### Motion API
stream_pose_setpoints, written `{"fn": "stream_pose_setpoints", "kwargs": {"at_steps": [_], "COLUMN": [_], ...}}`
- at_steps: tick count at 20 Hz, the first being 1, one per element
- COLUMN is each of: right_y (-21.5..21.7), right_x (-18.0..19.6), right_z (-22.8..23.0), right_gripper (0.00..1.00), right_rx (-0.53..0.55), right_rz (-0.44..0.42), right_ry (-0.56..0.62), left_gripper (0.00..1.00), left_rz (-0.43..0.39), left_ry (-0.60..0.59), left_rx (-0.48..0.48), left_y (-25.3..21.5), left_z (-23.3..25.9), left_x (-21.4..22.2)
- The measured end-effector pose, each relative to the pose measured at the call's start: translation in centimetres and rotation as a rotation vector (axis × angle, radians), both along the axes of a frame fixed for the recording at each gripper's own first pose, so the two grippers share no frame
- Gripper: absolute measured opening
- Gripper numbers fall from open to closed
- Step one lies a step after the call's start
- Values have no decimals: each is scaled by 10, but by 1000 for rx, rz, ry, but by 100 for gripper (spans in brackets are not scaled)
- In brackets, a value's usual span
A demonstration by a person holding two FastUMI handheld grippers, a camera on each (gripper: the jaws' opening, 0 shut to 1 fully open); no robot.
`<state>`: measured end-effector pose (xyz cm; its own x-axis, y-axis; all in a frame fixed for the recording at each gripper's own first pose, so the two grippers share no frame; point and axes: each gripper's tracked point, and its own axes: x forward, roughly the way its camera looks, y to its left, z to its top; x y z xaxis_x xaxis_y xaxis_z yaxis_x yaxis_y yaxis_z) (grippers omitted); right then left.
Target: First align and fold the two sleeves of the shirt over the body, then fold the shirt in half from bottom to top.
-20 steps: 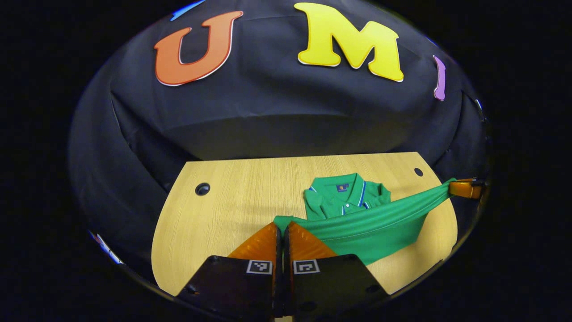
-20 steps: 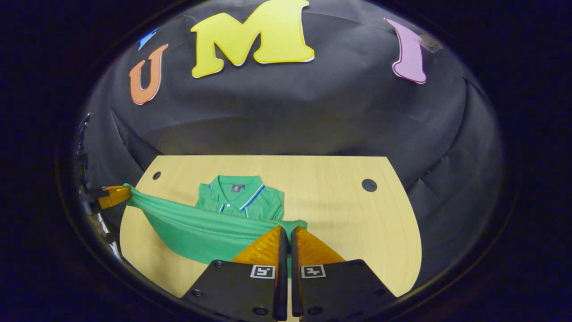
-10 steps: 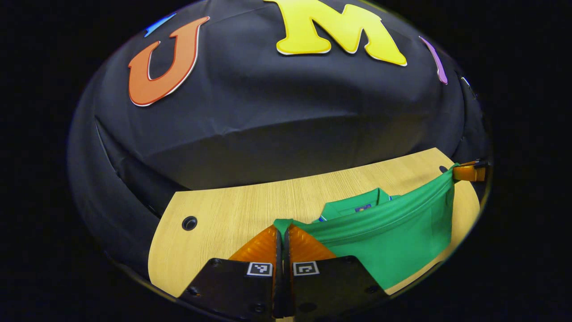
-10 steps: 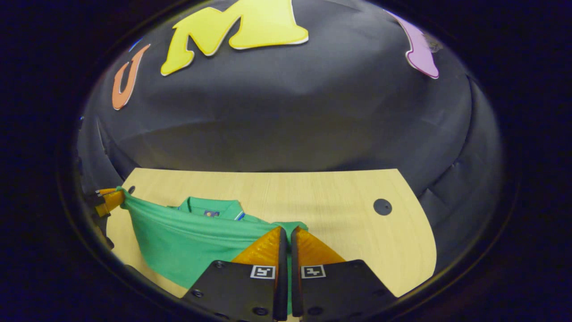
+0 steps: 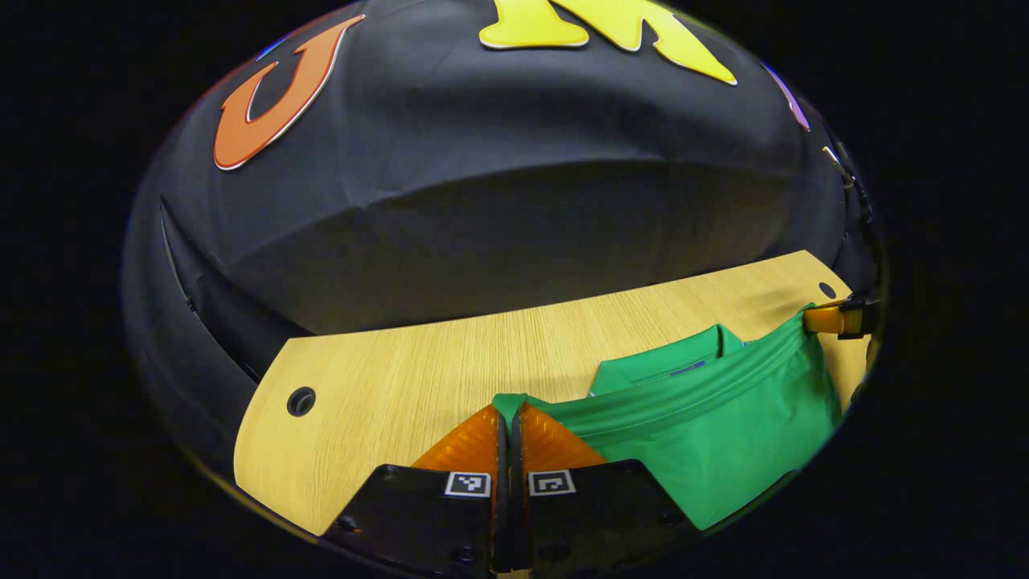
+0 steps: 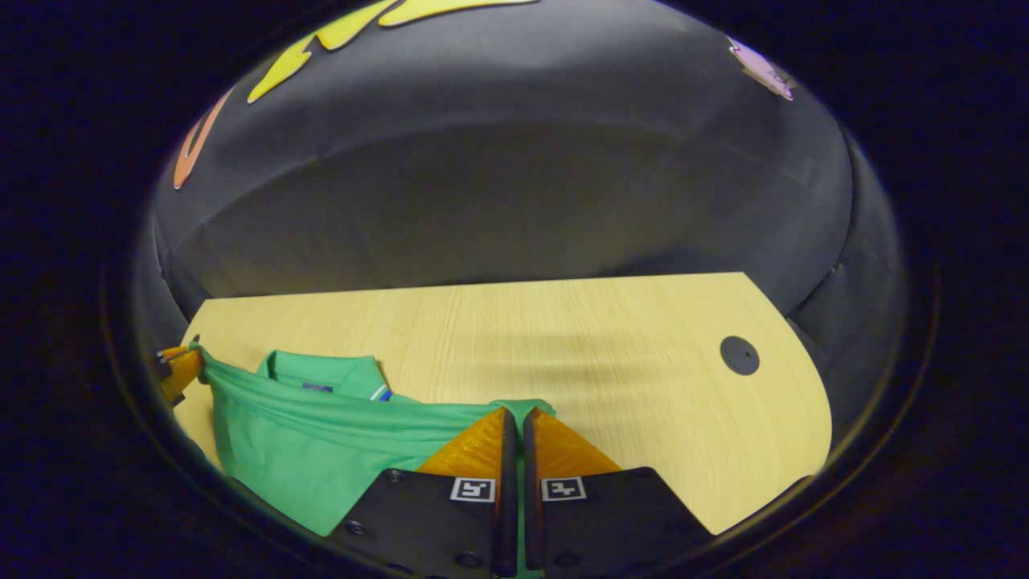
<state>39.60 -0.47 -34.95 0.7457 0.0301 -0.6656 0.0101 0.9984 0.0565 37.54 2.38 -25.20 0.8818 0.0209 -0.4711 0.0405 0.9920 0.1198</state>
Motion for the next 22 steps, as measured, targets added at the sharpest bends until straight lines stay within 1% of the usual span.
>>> {"fn": "stream_pose_setpoints", "kwargs": {"at_steps": [2,3,5,6,7,8,9,10,11,12,13,14,15,16,17,18,21,22], "right_y": [1,1,4,4,7,10,9,6,11,11,10,5,7,9,8,6,0,-1], "right_x": [0,0,-2,-2,-6,-8,-11,-14,-20,-26,-33,-39,-48,-58,-69,-79,-117,-131], "right_z": [-7,-8,-5,-3,2,9,17,26,37,49,59,72,87,102,118,136,192,210], "right_gripper": [7,10,11,11,13,22,31,32,33,48,62,76,81,82,89,94,94,96], "right_rx": [10,12,8,-2,3,18,16,16,41,55,44,30,31,41,38,36,12,7], "right_rz": [-4,-7,2,6,11,14,7,-3,6,11,9,4,4,9,12,16,24,30], "right_ry": [14,16,21,22,20,15,8,0,-12,-23,-32,-45,-62,-79,-94,-118,-202,-228], "left_gripper": [4,6,7,8,18,23,46,61,76,92,94,100,100,100,98,98,100,100], "left_rz": [15,21,30,32,32,36,40,52,53,56,63,72,79,90,95,100,107,107], "left_ry": [29,40,55,62,69,72,77,77,72,71,67,59,48,33,17,6,-46,-69], "left_rx": [-21,-37,-73,-71,-69,-67,-68,-74,-103,-132,-146,-158,-170,-176,-185,-190,-189,-191], "left_y": [3,4,3,4,5,6,7,9,5,2,3,5,7,9,12,15,21,22], "left_z": [-12,-16,-21,-22,-23,-23,-21,-17,-13,-7,1,12,22,36,49,64,113,130], "left_x": [-5,-7,-8,-9,-10,-12,-16,-19,-23,-28,-34,-41,-47,-56,-64,-74,-113,-127]}}
